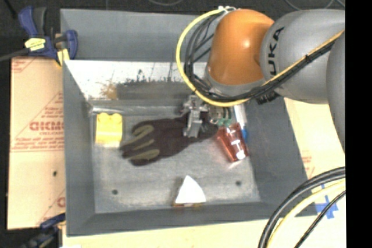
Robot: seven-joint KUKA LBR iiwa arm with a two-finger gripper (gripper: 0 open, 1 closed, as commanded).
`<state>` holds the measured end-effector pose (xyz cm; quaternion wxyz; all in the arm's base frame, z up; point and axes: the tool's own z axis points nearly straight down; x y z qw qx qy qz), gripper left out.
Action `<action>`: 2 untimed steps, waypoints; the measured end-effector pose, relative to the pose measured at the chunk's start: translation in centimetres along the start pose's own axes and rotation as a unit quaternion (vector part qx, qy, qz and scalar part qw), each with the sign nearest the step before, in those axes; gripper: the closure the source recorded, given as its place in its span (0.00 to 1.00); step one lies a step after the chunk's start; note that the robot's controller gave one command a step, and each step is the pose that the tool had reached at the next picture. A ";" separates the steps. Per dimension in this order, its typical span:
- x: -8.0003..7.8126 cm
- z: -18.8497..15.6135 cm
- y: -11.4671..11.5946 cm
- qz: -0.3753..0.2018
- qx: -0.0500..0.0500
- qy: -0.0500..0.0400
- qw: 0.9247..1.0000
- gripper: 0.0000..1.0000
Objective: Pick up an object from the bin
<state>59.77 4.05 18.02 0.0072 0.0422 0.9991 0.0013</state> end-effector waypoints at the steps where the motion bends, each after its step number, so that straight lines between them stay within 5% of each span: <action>1: 0.0 0.0 0.0 0.000 0.000 0.000 1.000 1.00; 2: -0.1 -13.1 -0.5 -0.003 0.000 -0.002 1.000 1.00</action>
Offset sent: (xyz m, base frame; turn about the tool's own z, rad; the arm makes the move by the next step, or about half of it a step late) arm -0.0021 -0.0047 0.1302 -0.0089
